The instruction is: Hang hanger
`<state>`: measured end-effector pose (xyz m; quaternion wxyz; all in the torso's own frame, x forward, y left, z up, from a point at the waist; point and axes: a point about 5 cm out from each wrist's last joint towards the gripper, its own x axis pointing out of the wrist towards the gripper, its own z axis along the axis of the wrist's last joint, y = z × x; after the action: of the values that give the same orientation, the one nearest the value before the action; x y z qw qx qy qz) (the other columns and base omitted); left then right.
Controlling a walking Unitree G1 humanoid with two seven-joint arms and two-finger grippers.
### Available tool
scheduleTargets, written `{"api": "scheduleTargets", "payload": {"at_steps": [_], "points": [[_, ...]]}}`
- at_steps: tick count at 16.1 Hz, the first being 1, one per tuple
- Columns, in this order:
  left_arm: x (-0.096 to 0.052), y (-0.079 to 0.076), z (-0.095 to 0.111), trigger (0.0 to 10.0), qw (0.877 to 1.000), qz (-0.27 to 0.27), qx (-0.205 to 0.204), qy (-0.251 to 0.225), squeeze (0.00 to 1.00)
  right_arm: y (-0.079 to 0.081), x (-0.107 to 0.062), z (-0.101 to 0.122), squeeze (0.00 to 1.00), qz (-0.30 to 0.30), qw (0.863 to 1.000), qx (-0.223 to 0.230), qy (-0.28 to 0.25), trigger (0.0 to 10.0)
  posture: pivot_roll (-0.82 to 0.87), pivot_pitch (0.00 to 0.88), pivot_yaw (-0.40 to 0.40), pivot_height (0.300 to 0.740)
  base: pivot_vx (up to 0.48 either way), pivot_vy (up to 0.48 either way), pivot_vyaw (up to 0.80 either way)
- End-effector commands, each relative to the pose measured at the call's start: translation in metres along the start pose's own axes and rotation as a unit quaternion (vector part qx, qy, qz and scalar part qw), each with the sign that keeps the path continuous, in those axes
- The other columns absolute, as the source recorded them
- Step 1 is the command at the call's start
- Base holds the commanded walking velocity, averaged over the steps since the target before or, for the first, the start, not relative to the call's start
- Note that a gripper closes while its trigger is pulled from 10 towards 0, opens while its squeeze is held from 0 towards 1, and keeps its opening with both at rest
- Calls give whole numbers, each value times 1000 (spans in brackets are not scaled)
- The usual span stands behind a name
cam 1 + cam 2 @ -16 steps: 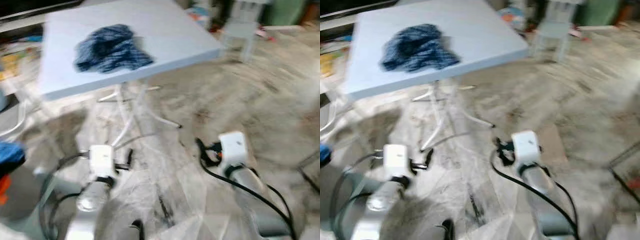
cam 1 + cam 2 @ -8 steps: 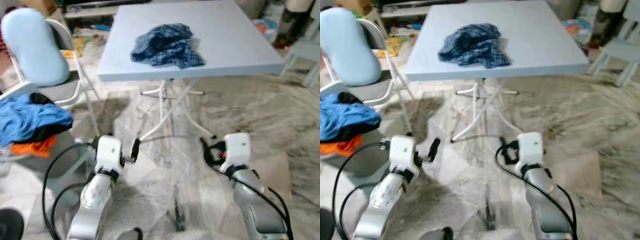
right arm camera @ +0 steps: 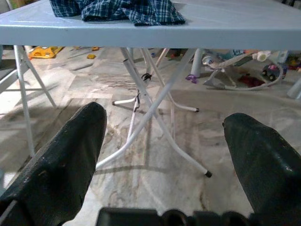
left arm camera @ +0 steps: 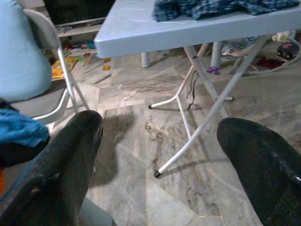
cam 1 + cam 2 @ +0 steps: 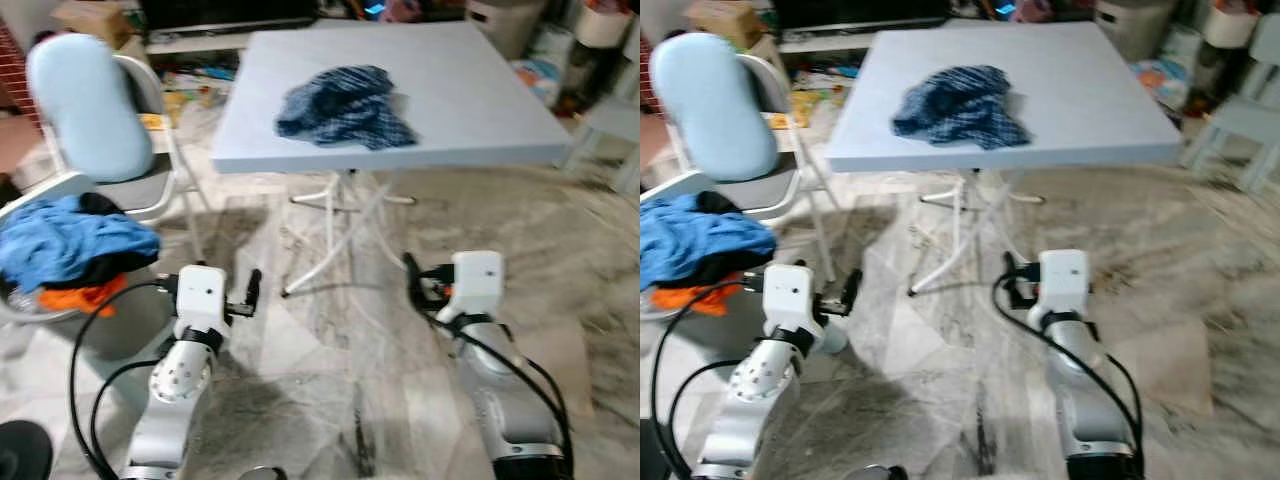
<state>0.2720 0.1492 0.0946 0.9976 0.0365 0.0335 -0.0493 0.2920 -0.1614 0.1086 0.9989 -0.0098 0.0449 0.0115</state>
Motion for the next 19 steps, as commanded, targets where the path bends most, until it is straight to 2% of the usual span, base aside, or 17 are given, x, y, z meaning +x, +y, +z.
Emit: {"api": "scheduleTargets", "payload": {"at_steps": [1,4,7,8,10,12,14,17,19], "points": [[-2,5,-5,10000,1000,7,4,11,0,1,-2,-8,0,-2,1000,2,11,10000,24,39,37,740,0,379,0],[-7,9,-7,10000,1000,12,4,20,0,7,-4,-10,0,11,1000,-5,14,10000,22,80,27,740,0,425,0],[-13,6,-12,10000,999,11,0,30,0,1,-8,-15,0,1,1000,-11,21,10000,18,93,31,740,0,467,0],[-11,4,-13,10000,999,9,-17,44,0,-1,-8,-15,0,-2,1000,-10,21,10000,14,93,26,740,0,472,0],[-8,1,-7,10000,999,-33,7,37,0,0,-7,-12,0,3,1000,-12,18,10000,22,92,13,740,0,476,0],[-7,9,0,10000,995,-88,39,35,0,1,-5,-11,0,19,999,-24,17,10000,28,92,6,740,0,480,0],[-8,15,1,10000,994,-87,44,43,0,-4,-2,-7,0,12,1000,-24,13,10000,27,98,-3,740,0,480,0],[-11,11,1,10000,996,-73,29,42,0,-1,-3,-5,0,15,1000,-21,10,10000,16,99,1,740,0,480,0],[-11,2,-2,10000,999,-28,-14,38,0,-2,-7,-8,0,14,1000,-18,16,10000,7,107,-3,740,0,480,0]]}}
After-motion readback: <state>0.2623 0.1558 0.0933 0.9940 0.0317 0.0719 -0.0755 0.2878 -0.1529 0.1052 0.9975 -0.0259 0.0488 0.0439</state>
